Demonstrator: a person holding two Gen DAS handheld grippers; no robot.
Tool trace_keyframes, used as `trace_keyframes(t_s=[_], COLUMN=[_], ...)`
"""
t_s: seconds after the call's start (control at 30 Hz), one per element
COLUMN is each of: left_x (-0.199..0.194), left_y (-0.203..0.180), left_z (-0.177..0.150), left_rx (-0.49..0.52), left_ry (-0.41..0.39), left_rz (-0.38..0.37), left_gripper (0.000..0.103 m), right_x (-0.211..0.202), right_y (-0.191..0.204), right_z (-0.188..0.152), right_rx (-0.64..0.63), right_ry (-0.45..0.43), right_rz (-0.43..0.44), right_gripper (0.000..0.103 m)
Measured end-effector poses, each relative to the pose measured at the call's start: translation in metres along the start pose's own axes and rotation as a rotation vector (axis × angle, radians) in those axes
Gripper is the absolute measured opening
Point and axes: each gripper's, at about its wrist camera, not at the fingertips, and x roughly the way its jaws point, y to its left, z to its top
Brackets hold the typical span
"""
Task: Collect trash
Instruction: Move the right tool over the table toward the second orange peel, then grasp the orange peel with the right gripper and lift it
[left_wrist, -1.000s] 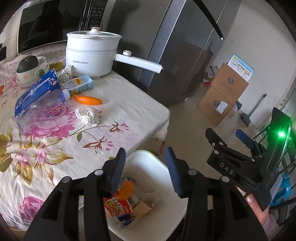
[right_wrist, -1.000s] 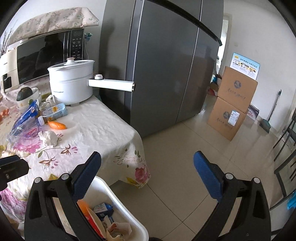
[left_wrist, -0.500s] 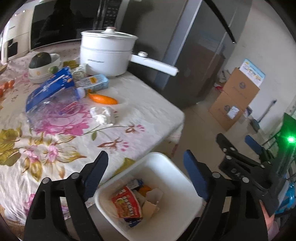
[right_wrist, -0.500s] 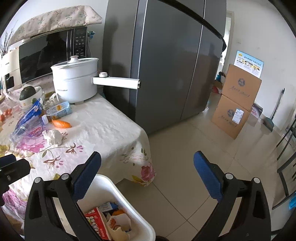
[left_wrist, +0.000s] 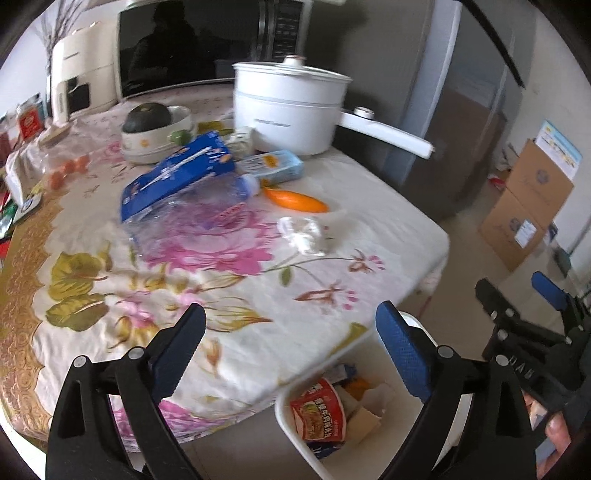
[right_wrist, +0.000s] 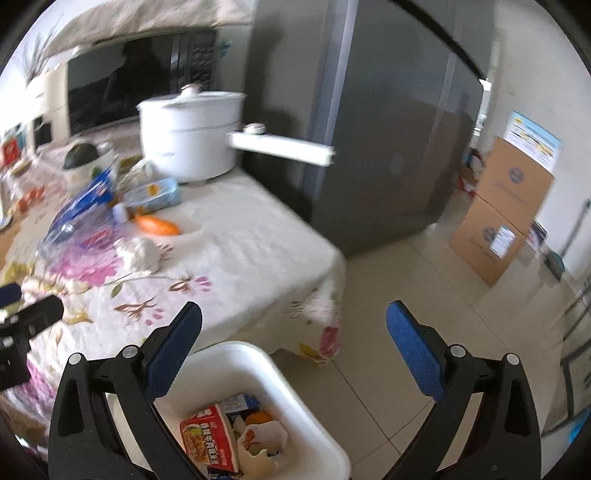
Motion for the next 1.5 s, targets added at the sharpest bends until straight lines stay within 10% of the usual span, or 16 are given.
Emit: trace_keyframes(t_s=[0.4, 0.9, 1.27, 1.37, 1.5], left_x=[-0.003, 0.002, 0.008, 0.009, 0.011], left_y=[0.072, 0.099, 0.104, 0.105, 0.105], left_z=[0.019, 0.030, 0.034, 0.035, 0.036], left_rx=[-0.210, -0.290, -0.304, -0.308, -0.322], left_ry=[0.005, 0.019, 0.034, 0.034, 0.040], left_rz=[0.033, 0.013, -0.001, -0.015, -0.046], left_gripper=[0.091, 0.091, 0.090, 0.090, 0.090], right_x=[0.070, 0.161, 0.205, 0.206, 0.204], right_y=[0.087, 0.158, 0.173, 0.169, 0.164], right_z=[0.074, 0.126, 0.119, 0.120, 0.119], right_rx=[-0.325, -0.410, -0.395, -0.355, -0.335], right_ry=[0.083, 0.308, 0.458, 0.458, 0.440], right_rz=[0.197, 0.348, 0.414, 0.445, 0.426], right_gripper=[0.096, 0.095, 0.061, 0.027, 0.015])
